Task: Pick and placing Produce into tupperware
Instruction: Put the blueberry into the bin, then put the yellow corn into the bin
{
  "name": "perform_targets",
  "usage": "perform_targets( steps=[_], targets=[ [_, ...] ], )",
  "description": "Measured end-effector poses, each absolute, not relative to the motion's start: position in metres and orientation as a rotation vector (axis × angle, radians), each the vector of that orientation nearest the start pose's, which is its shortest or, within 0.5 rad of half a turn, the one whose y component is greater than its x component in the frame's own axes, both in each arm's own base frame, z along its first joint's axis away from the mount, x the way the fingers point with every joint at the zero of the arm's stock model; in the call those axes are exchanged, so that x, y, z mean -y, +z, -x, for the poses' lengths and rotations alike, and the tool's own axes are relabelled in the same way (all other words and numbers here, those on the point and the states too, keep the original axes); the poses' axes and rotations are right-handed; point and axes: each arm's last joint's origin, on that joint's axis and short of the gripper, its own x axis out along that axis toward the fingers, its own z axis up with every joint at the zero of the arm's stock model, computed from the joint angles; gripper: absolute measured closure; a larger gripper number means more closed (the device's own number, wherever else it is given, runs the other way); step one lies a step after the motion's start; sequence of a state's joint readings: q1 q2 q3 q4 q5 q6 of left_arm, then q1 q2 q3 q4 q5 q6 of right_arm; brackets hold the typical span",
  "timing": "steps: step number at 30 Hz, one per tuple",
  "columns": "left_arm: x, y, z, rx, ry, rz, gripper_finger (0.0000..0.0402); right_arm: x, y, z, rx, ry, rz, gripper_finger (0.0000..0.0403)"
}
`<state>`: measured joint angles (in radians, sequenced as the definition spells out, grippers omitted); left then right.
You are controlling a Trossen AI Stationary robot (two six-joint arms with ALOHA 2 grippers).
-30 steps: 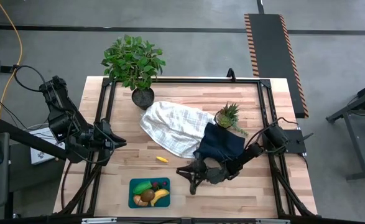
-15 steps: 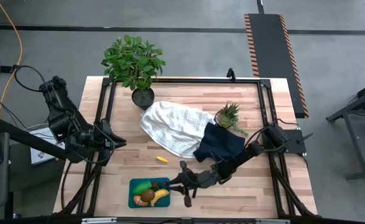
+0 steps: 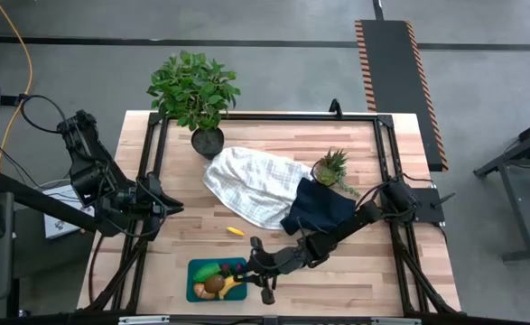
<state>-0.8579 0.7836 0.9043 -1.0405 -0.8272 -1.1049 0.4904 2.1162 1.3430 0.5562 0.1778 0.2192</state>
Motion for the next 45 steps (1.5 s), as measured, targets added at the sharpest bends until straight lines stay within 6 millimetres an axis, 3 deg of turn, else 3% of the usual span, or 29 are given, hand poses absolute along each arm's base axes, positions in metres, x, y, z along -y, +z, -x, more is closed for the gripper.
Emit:
perform_targets(
  steps=[31,45],
  targets=[
    [0.089,0.302,-0.105,-0.563,0.319,0.324,0.0348,-0.195,0.167,-0.422,-0.381,0.321,-0.106,0.0354],
    [0.089,0.302,-0.106,-0.550,0.329,0.317,0.0348,-0.186,0.166,-0.426,-0.387,0.287,-0.110,0.0316]
  ],
)
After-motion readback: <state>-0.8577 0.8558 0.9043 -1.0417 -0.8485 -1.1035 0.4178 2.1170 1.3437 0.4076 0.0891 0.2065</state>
